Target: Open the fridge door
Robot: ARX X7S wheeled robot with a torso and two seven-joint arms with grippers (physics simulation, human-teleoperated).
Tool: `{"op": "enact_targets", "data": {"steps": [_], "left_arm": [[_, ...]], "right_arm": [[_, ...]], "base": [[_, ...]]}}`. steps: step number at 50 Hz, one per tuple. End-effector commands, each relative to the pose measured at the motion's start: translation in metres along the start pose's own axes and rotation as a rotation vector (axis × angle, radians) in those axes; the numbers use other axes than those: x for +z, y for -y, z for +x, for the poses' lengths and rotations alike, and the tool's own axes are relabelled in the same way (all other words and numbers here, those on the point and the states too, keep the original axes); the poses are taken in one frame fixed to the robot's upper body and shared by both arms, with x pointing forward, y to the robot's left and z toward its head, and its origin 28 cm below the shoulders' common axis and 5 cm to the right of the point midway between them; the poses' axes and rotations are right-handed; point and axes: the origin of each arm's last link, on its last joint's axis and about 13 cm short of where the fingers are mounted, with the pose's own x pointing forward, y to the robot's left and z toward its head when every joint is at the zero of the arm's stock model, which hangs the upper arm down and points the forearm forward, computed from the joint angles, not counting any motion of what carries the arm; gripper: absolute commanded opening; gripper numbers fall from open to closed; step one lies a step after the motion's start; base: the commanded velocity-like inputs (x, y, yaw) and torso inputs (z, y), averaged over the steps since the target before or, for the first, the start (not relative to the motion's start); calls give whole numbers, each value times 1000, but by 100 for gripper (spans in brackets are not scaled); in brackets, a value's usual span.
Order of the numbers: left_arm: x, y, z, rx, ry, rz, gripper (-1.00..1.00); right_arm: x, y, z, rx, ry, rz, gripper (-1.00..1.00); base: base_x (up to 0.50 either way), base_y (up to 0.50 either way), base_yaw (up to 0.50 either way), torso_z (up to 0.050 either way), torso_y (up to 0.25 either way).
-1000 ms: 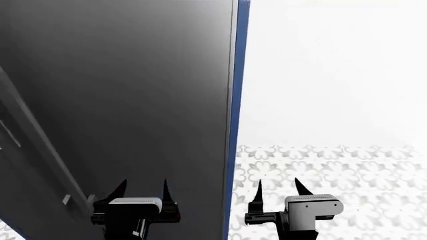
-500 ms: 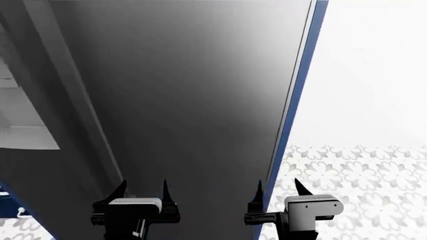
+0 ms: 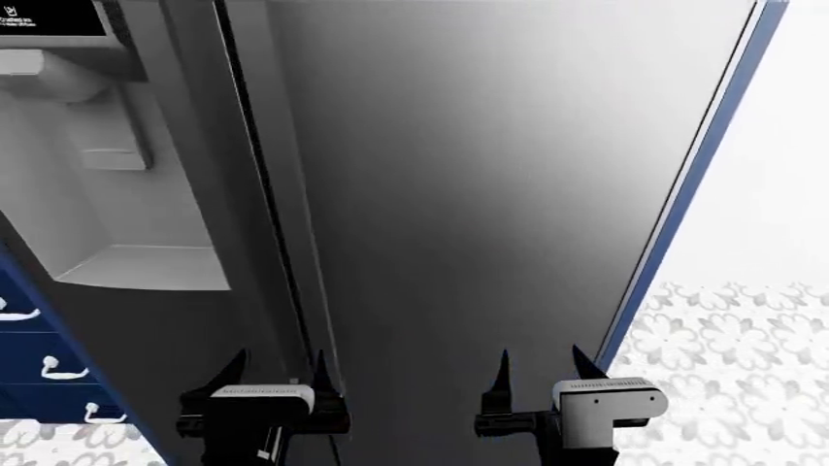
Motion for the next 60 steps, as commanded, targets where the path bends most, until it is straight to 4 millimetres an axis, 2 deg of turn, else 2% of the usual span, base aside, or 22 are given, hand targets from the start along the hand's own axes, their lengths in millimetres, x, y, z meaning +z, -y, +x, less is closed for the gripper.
{"op": "enact_targets", "data": {"steps": [1,28,60], "left_arm": [[0,0,0,0,0,-1,100],[0,0,-1,-3,-1,1,100],[0,0,0,-5,-3,1,100]], "right_arm": [[0,0,0,1,0,0,100],[1,0,-1,3,10,11,100],[0,1,-1,-4,8,15,100]], "base": [[0,414,0,0,0],[0,403,0,0,0],[-61,0,0,0,0]]}}
